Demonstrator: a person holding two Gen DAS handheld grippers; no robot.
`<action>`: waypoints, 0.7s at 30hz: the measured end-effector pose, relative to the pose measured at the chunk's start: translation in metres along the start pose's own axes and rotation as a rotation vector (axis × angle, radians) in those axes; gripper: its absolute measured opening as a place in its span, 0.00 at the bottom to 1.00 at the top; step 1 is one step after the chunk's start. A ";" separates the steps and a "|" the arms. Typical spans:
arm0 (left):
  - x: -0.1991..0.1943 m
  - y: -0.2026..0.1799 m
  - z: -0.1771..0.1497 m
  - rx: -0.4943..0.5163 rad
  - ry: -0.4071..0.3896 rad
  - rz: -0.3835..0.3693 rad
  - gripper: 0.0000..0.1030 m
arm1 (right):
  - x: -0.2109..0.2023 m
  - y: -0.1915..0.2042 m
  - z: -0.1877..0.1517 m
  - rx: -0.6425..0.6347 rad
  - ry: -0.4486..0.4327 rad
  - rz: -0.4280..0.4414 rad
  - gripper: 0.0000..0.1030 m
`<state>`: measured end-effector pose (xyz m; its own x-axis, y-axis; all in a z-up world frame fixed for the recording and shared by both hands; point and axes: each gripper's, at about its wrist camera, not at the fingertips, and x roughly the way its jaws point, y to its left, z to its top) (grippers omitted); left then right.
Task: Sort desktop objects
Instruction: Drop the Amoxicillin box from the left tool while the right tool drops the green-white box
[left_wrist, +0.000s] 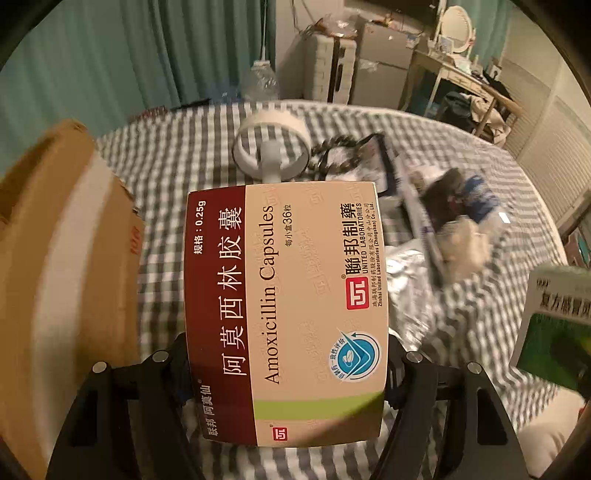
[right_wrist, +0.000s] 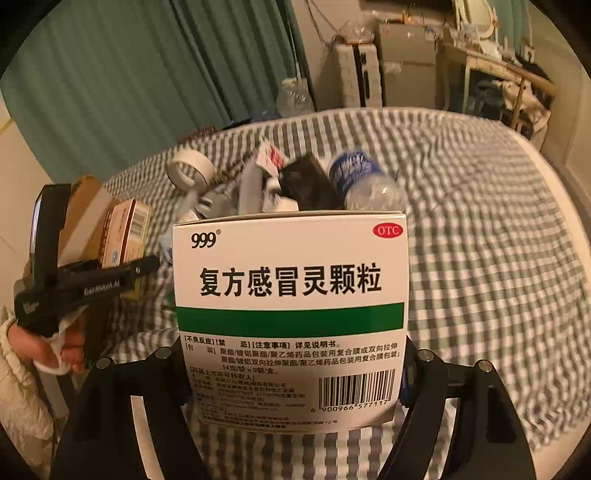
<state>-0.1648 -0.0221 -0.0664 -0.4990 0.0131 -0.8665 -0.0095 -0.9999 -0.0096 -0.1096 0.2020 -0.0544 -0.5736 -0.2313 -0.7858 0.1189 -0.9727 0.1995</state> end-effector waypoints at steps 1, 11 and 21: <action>-0.012 -0.005 -0.002 0.007 -0.021 -0.006 0.73 | -0.015 0.007 0.003 -0.011 -0.022 -0.003 0.74; -0.155 0.052 0.010 0.063 -0.247 -0.004 0.73 | -0.109 0.111 0.027 -0.165 -0.213 0.044 0.74; -0.189 0.166 -0.027 -0.012 -0.269 0.144 0.73 | -0.092 0.256 0.059 -0.329 -0.182 0.233 0.74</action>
<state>-0.0488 -0.1910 0.0827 -0.7064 -0.1297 -0.6959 0.0875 -0.9915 0.0960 -0.0743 -0.0240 0.1036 -0.6308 -0.4660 -0.6204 0.4968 -0.8568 0.1384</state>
